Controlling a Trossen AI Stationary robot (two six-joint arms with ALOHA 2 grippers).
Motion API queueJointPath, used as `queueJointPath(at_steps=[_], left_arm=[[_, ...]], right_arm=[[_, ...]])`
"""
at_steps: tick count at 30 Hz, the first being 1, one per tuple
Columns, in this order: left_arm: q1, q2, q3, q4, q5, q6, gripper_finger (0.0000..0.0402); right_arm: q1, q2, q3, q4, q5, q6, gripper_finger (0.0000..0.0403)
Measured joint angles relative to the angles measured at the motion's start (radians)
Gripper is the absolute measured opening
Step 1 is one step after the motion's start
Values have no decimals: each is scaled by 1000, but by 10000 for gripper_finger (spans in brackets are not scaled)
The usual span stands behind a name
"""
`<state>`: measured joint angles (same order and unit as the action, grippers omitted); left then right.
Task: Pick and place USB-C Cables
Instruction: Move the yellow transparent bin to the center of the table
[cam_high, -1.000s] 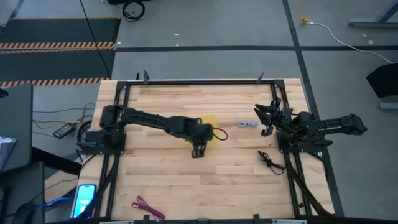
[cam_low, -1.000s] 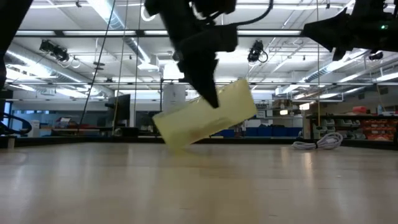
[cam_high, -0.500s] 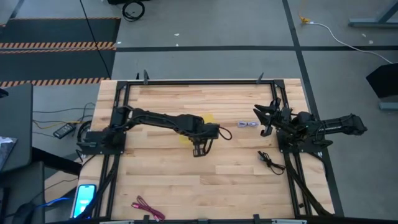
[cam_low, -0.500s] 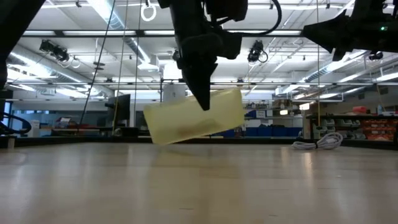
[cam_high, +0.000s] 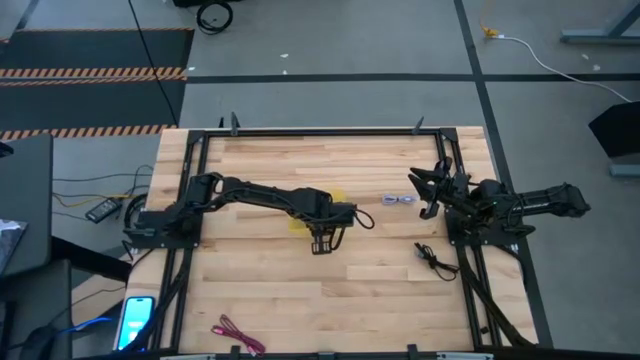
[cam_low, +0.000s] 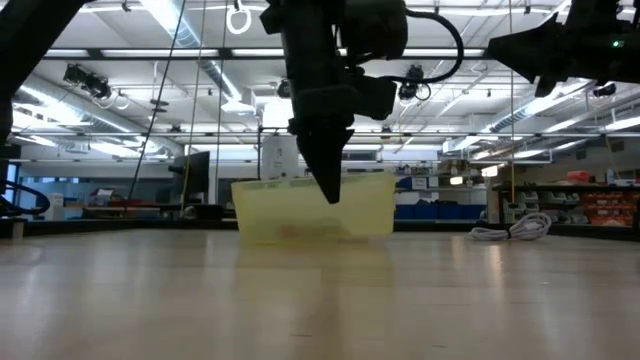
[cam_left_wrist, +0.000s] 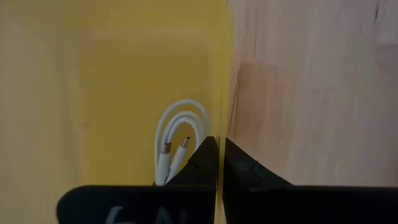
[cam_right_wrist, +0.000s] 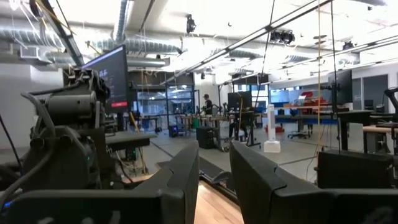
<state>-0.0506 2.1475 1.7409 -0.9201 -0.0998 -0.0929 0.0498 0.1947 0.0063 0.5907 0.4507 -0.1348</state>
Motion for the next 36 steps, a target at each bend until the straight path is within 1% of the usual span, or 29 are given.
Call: queueJointPath(at_steps=[3, 7, 12, 22, 26, 30, 33, 36], left_arm=[[2, 0, 6, 15, 1, 8, 5], [1, 0, 5, 54, 38, 36, 5], [0, 0, 4, 50, 49, 39, 6], [0, 0, 3, 56, 54, 34, 58], [1, 0, 3, 56, 53, 32, 69], [2, -13, 3, 54, 53, 35, 72], [4, -32, 47, 5, 47, 76, 72], [5, -62, 127, -44, -4, 108, 73]], right_arm=[[0, 0, 0, 0, 0, -12, 98], [0, 0, 0, -1, 0, -27, 98], [0, 0, 0, -1, 0, -38, 98], [0, 0, 0, -1, 0, -44, 98], [0, 0, 0, -1, 0, -44, 98], [0, 0, 0, -9, 0, -44, 98], [0, 1, 0, -28, 0, -44, 98], [0, 1, 0, -61, 0, -44, 98]])
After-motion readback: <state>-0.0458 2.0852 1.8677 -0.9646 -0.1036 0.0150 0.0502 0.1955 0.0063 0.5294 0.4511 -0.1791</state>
